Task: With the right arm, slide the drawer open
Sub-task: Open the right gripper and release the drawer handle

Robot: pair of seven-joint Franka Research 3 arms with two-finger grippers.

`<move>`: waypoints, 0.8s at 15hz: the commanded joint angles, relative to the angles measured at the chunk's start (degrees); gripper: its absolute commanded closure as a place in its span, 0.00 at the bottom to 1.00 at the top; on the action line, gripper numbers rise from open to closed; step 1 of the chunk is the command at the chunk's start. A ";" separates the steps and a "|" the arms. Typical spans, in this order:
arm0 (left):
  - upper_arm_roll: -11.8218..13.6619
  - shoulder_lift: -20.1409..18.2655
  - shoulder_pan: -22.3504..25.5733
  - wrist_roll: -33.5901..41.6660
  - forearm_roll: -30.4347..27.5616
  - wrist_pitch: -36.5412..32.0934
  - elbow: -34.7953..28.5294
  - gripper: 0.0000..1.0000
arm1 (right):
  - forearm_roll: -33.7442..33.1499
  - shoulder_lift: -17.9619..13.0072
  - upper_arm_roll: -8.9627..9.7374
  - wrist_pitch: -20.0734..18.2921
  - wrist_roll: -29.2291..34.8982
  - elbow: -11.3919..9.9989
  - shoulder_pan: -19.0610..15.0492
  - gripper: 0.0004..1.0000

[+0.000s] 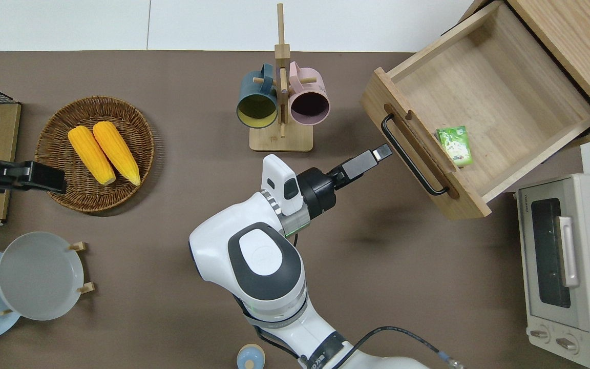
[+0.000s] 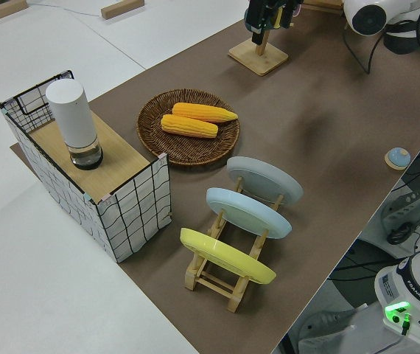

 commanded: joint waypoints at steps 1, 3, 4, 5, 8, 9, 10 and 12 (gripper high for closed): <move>0.02 -0.25 -0.39 -0.60 1.02 -1.03 0.49 0.01 | 8.57 -1.65 0.77 0.38 -1.56 5.46 -0.21 0.02; 0.02 -0.25 -0.39 -0.60 1.02 -1.03 0.49 0.01 | 12.62 -4.02 1.91 0.91 -1.47 5.91 -1.61 0.02; 0.02 -0.25 -0.39 -0.60 1.02 -1.03 0.49 0.01 | 15.25 -5.17 2.26 1.26 -1.47 6.08 -2.93 0.02; 0.02 -0.25 -0.39 -0.60 1.02 -1.03 0.58 0.01 | 17.80 -6.31 2.70 1.35 -1.47 6.43 -4.24 0.02; 0.02 -0.25 -0.39 -0.60 1.02 -1.03 0.49 0.01 | 23.78 -9.47 2.88 2.58 -1.65 6.96 -6.89 0.02; 0.02 -0.25 -0.39 -0.60 1.02 -1.03 0.58 0.01 | 25.80 -10.70 2.88 2.93 -2.08 6.96 -7.94 0.02; 0.02 -0.25 -0.39 -0.60 1.02 -1.03 0.49 0.01 | 27.91 -11.93 2.97 3.11 -3.22 6.96 -9.25 0.02; 0.02 -0.25 -0.39 -0.60 1.02 -1.03 0.58 0.01 | 31.87 -14.57 2.97 4.77 -6.38 6.96 -11.72 0.02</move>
